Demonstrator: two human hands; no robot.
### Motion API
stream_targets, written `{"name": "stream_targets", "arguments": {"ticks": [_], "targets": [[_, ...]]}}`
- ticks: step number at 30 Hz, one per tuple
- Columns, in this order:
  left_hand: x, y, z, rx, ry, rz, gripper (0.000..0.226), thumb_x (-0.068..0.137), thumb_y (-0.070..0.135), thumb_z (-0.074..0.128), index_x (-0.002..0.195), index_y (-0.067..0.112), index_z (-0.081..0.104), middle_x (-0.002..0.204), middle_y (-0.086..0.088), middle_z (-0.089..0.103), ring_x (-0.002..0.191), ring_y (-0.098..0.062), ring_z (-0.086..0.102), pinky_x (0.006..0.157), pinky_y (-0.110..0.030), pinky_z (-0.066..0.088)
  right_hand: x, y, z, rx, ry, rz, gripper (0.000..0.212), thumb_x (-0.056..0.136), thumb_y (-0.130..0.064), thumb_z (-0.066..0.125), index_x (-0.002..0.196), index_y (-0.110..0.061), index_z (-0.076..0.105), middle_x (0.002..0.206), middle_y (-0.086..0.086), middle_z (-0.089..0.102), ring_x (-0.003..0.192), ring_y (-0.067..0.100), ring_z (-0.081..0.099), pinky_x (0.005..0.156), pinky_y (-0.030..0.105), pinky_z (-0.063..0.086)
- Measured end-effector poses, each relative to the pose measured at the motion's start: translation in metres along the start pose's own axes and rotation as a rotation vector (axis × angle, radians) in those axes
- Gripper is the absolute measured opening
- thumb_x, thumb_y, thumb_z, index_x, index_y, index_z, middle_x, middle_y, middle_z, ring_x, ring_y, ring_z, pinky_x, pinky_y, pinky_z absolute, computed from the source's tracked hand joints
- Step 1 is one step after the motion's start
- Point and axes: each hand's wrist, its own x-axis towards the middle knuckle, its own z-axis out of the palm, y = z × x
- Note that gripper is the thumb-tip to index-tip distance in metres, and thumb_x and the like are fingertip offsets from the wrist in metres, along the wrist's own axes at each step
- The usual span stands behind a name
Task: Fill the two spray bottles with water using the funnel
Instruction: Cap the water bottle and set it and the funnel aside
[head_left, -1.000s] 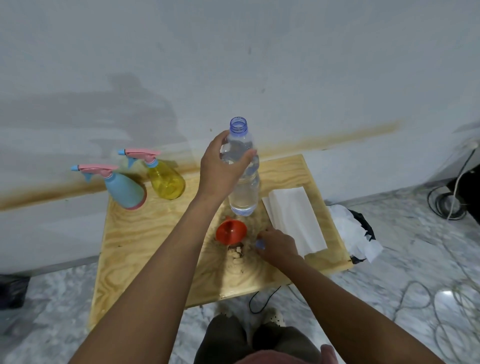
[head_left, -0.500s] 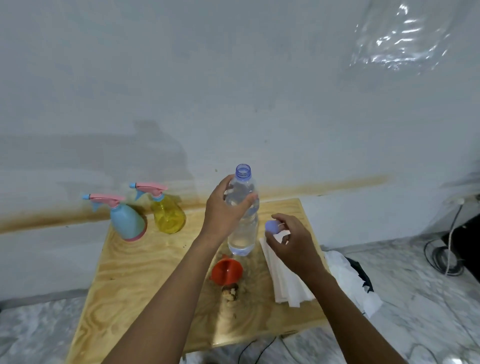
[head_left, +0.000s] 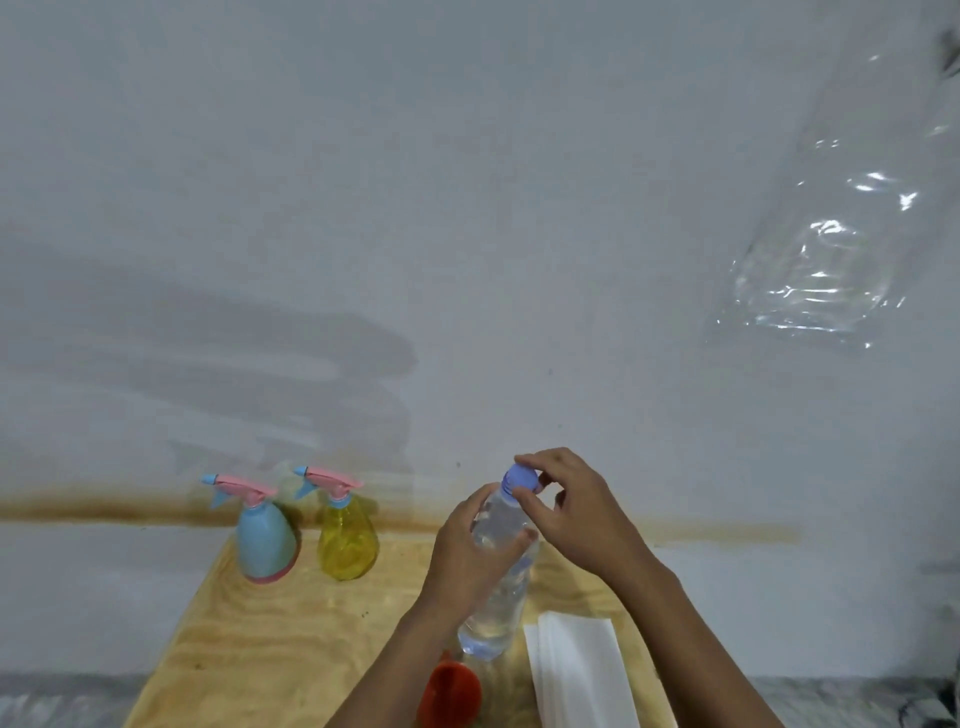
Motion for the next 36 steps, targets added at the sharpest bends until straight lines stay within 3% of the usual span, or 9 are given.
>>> {"name": "stream_targets", "arguments": {"ticks": [4,11,14,16,19,27,30,33,36], "targets": [[0.002,-0.001,0.0,0.001,0.007,0.011,0.075,0.064,0.066,0.076,0.13,0.038,0.056,0.117,0.014,0.066,0.111,-0.001,0.06,0.093,-0.025,0.053,0.006,0.001,-0.001,-0.033,-0.038,0.016,0.035,0.092,-0.031,0.064,0.126,-0.026,0.063,0.109,-0.021,0.054,0.097,-0.001,0.056,0.074,0.012,0.042],[0.001,0.002,-0.001,0.018,0.004,0.03,0.059,0.072,0.052,0.08,0.125,0.041,0.058,0.115,0.017,0.065,0.11,0.003,0.057,0.086,-0.011,0.046,0.015,-0.006,0.001,-0.142,-0.052,0.114,0.034,0.084,-0.05,0.068,0.111,-0.031,0.061,0.102,-0.017,0.056,0.086,0.002,0.056,0.074,0.013,0.044],[-0.001,0.004,-0.001,-0.015,-0.009,0.043,0.045,0.074,0.043,0.08,0.115,0.042,0.062,0.11,0.017,0.067,0.107,0.002,0.058,0.081,-0.009,0.042,0.013,-0.004,0.004,-0.173,-0.09,0.135,0.05,0.08,-0.06,0.066,0.121,-0.034,0.055,0.118,-0.021,0.053,0.099,-0.001,0.055,0.082,0.019,0.046],[-0.001,0.005,-0.002,-0.02,-0.016,0.047,0.052,0.071,0.051,0.078,0.119,0.041,0.061,0.113,0.018,0.067,0.109,0.002,0.059,0.084,-0.012,0.044,0.011,-0.001,0.002,-0.087,-0.108,0.074,0.058,0.082,-0.056,0.066,0.135,-0.041,0.046,0.132,-0.029,0.046,0.114,-0.005,0.052,0.093,0.023,0.046],[0.001,0.001,-0.001,0.006,-0.005,0.033,0.067,0.07,0.059,0.078,0.13,0.039,0.056,0.118,0.017,0.064,0.113,0.002,0.056,0.09,-0.017,0.048,0.011,0.003,-0.003,-0.022,-0.139,0.023,0.048,0.091,-0.045,0.062,0.136,-0.046,0.046,0.131,-0.03,0.052,0.119,-0.008,0.05,0.103,0.025,0.044],[0.003,0.001,-0.002,0.011,-0.01,0.045,0.061,0.07,0.059,0.077,0.125,0.039,0.058,0.117,0.013,0.066,0.114,-0.002,0.058,0.093,-0.024,0.05,0.014,-0.002,0.005,-0.084,-0.042,0.019,0.029,0.089,-0.04,0.068,0.117,-0.034,0.064,0.101,-0.025,0.055,0.092,-0.007,0.048,0.076,0.01,0.038],[0.002,0.003,-0.003,0.02,-0.015,0.063,0.051,0.074,0.049,0.08,0.121,0.04,0.06,0.112,0.014,0.066,0.111,-0.002,0.058,0.089,-0.02,0.048,0.014,-0.003,0.006,-0.082,-0.048,0.015,0.032,0.088,-0.04,0.068,0.119,-0.031,0.064,0.108,-0.022,0.058,0.099,-0.005,0.049,0.082,0.01,0.037],[0.001,0.001,-0.004,0.019,-0.015,0.043,0.064,0.072,0.053,0.08,0.13,0.036,0.056,0.12,0.014,0.064,0.115,0.0,0.056,0.094,-0.022,0.049,0.013,-0.001,-0.001,-0.044,-0.101,-0.009,0.036,0.092,-0.034,0.066,0.127,-0.029,0.062,0.12,-0.018,0.061,0.113,-0.002,0.049,0.093,0.011,0.036],[-0.001,0.003,-0.004,0.015,-0.006,0.03,0.071,0.073,0.051,0.081,0.136,0.03,0.054,0.124,0.012,0.063,0.117,-0.001,0.056,0.096,-0.024,0.049,0.012,0.001,-0.005,-0.075,-0.12,-0.022,0.035,0.095,-0.031,0.063,0.13,-0.031,0.061,0.122,-0.016,0.062,0.11,-0.002,0.049,0.096,0.018,0.039]]}}
